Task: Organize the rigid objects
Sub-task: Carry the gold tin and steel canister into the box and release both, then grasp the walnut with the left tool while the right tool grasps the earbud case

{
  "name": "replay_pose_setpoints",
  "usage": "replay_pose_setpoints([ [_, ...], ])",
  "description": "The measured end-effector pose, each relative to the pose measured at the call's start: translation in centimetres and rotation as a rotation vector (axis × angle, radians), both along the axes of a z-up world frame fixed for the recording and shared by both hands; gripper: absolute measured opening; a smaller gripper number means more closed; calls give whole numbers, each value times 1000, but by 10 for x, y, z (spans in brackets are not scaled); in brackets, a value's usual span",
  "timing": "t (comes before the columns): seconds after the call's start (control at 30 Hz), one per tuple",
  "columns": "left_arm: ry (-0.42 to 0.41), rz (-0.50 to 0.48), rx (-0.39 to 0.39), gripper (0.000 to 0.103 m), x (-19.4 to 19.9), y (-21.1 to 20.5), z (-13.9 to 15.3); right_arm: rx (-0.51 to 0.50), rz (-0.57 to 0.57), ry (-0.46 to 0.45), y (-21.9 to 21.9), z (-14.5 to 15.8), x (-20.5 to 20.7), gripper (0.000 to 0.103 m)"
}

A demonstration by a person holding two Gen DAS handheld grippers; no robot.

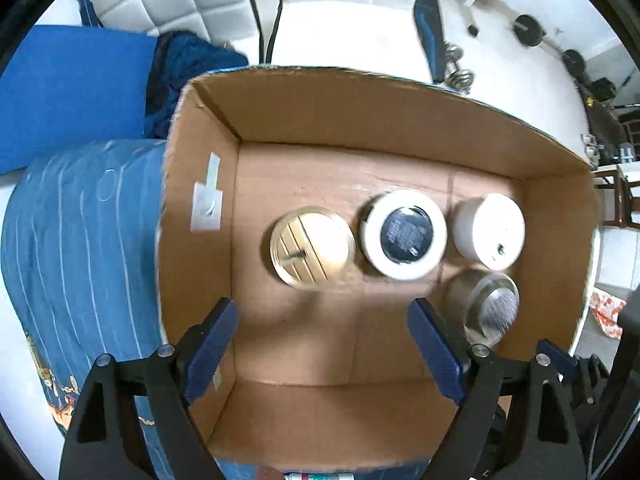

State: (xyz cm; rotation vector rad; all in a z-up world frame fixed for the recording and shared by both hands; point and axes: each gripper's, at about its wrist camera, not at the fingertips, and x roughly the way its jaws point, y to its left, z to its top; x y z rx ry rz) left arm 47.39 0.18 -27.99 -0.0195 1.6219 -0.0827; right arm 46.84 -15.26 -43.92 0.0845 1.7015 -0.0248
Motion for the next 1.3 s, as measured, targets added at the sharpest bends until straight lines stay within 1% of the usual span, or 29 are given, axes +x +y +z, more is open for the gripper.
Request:
replay_pose_setpoints([
  [0.13,-84,-8,-15,89,-38,1,24,-21,12,-76,5,24,-21,103],
  [0.27,-148,0,-24,89,-66,2,44,-18,5,-141,5,48,-48,103],
  [0.33,-178,0,-24,89,-80,4,53,-21,7,-170,6,62,-59,103],
  [0.37,-187,-1,-20,89,-82,-2,55,-20,8,-186,6,67,-66,103],
  [0.43,-219,3,-14,89,-95,-3,66,-23,10,-203,3,69,-82,103],
  [0.53,-259,7,-18,89,-112,-3,83,-26,11,-241,3,83,-98,103],
  [0.63,-301,-1,-22,89,-128,-5,98,-36,10,-291,4,110,-109,103],
  [0.77,-350,-18,-28,89,-153,-8,123,-42,14,-355,3,135,-127,103],
  [0.93,-378,-35,-44,89,-179,-7,139,-35,6,-408,0,159,-152,103],
  [1.03,-374,-25,-26,89,-191,1,136,-13,-2,-401,-6,162,-168,103],
  [1.13,-324,8,-8,89,-206,17,116,-2,-28,-354,-17,149,-187,103],
  [1.17,-288,21,10,89,-212,24,101,-1,-40,-337,-21,142,-193,103],
  [1.23,-233,37,35,89,-220,32,78,-15,-72,-281,-33,120,-204,103],
  [1.3,-159,53,68,89,-226,40,43,-21,-125,-218,-49,92,-212,103],
])
